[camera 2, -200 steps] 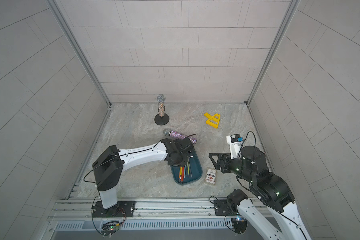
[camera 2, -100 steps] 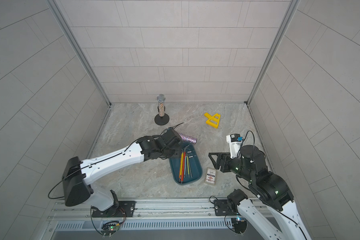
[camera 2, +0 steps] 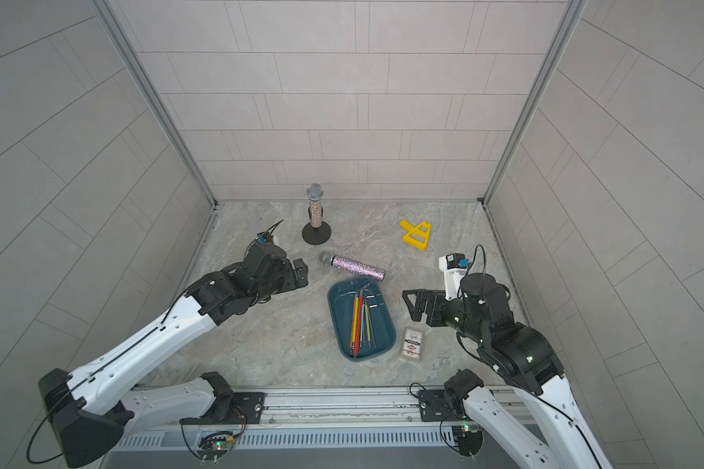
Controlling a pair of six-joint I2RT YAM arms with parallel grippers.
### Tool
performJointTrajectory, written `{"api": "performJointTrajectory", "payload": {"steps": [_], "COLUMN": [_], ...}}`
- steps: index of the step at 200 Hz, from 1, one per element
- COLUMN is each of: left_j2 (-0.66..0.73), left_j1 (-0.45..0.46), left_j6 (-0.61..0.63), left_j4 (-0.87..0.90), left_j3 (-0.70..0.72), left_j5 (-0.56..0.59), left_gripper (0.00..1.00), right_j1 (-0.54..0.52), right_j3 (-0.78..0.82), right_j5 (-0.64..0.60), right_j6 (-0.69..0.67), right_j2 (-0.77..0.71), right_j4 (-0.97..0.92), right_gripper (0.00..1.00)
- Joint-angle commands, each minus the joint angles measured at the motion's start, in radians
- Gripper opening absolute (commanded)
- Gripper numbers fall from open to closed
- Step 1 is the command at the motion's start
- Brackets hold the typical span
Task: Put the hex key on the desktop into the storage box
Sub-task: Reset both arms
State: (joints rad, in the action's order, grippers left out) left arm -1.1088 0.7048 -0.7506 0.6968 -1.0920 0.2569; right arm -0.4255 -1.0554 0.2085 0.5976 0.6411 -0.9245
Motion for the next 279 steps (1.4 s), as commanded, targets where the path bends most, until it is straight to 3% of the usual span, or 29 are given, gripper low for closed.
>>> {"api": "performJointTrajectory", "payload": {"steps": [1,23,35,65,83,110,135,174,211,233,279], "left_j2": [0.043,0.071,0.084,0.103,0.128,0.135,0.098,0.033,-0.085,-0.150,-0.232], "left_j1": [-0.006,-0.010,-0.036,-0.264,-0.420,-0.549,-0.591,-0.594,-0.595,-0.595,-0.595], "left_j6": [0.069,0.078,0.107,0.192,0.239,0.290,0.386,0.579,0.609,0.611,0.621], "left_j4": [0.059,0.080,0.066,0.006,-0.123,-0.350,-0.606,-1.291,-1.276,-1.398,-1.481], "left_j3": [0.013,0.023,0.042,0.112,0.205,0.367,0.509,0.792,0.768,0.789,0.772], "left_j5": [0.204,0.374,0.413,0.225,0.080,0.072,0.130,0.226,0.247,0.298,0.337], "left_gripper": [1.00,1.00,1.00,1.00,1.00,1.00,1.00,1.00,1.00,1.00,1.00], "right_j1": [-0.005,-0.006,-0.005,-0.005,-0.004,0.003,0.013,0.071,0.114,0.121,0.142], "right_j3": [-0.045,-0.058,-0.070,-0.116,-0.120,-0.080,0.111,0.316,0.496,0.537,0.602], "right_j5": [-0.090,-0.190,-0.241,-0.443,-0.592,-0.742,-0.781,-0.824,-0.855,-0.882,-0.886], "right_j6": [-0.026,-0.049,-0.055,-0.030,-0.025,-0.074,-0.209,-0.383,-0.495,-0.568,-0.651], "right_j2": [0.029,0.057,0.084,0.203,0.266,0.341,0.352,0.442,0.519,0.604,0.753], "right_j4": [0.015,0.034,0.052,0.099,0.156,0.322,0.672,0.953,1.241,1.378,1.651], "right_gripper": [1.00,1.00,1.00,1.00,1.00,1.00,1.00,1.00,1.00,1.00,1.00]}}
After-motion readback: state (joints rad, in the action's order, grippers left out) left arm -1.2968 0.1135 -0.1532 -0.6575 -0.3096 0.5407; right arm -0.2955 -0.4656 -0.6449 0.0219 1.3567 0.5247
